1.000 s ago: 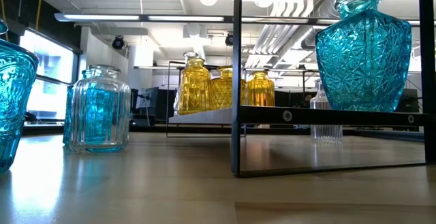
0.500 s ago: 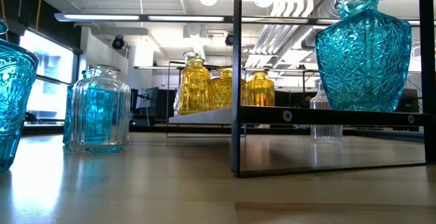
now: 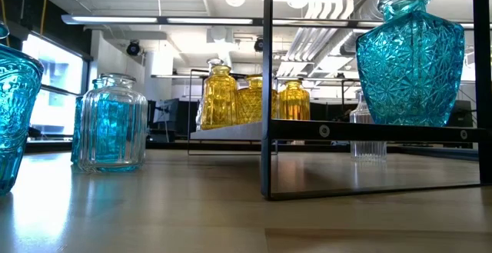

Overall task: Sort vases onto shelf
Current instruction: Put the transparent crystal vase on the shelf

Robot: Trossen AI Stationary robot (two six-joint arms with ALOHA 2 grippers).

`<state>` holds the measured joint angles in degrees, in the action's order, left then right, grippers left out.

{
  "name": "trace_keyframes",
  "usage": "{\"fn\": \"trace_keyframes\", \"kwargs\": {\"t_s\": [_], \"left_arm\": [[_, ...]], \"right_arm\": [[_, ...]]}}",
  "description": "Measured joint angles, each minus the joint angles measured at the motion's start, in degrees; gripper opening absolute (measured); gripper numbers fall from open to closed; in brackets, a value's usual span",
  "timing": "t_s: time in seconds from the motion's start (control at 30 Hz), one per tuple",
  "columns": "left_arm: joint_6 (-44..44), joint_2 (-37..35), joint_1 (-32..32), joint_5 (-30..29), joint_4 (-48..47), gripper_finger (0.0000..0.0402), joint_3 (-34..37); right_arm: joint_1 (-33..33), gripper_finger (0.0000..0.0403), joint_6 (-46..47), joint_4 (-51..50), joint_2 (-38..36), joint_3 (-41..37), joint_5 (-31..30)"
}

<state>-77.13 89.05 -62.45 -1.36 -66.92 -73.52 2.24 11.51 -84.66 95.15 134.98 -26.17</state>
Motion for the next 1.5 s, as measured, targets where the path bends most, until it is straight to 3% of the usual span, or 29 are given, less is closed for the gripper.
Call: {"fn": "trace_keyframes", "kwargs": {"t_s": [0.37,0.63,0.9,1.2,1.5], "left_arm": [[1.86,-8.93,5.56,0.26,-4.16,0.0009,-0.28],[8.2,-11.19,11.95,-3.71,-20.76,0.0009,-11.14],[23.25,-10.35,23.64,-8.72,-22.92,0.0009,-20.89],[44.79,-3.86,36.98,-10.86,-22.63,0.0009,-26.83],[61.26,1.2,46.38,-10.82,-10.6,0.001,-30.08]], "right_arm": [[0.0,0.0,-0.26,0.0,0.0,0.0,0.02],[-0.02,0.0,-1.14,0.0,0.0,0.0,-0.02],[-1.19,0.0,-1.51,-0.74,0.0,0.0,-0.42],[-5.2,0.0,-1.51,-2.95,0.0,0.0,-2.35],[-11.57,0.0,-1.28,-5.43,0.0,-0.32,-2.03]]}}
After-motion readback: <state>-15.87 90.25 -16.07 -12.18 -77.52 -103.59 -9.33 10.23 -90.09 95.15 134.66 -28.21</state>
